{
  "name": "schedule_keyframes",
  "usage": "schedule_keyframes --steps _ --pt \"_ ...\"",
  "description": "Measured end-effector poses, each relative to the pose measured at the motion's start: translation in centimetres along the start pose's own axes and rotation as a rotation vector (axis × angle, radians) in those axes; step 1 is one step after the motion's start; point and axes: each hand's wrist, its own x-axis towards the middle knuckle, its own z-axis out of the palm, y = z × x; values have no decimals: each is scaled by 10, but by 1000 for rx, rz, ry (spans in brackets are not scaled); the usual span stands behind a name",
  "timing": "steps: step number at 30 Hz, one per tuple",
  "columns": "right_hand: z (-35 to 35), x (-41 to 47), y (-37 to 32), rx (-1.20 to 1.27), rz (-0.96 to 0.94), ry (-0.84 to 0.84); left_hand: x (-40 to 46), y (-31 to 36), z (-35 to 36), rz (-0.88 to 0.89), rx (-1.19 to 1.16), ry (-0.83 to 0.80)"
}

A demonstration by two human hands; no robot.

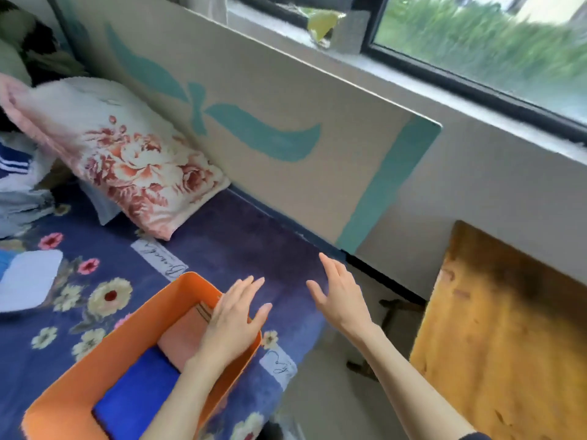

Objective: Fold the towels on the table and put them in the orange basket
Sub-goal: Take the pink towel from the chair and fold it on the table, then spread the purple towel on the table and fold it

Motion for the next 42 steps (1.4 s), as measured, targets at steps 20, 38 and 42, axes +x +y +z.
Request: schedule_keyframes --steps 20,38,42 --pt "-29 -388 112 318 975 622 -125 187 125 1005 221 -634" --pt "90 -839 22 283 1613 1050 -551 214 247 1582 184 -1202" --pt "116 -906 12 312 1709 1089 -622 206 275 1647 242 -1297"
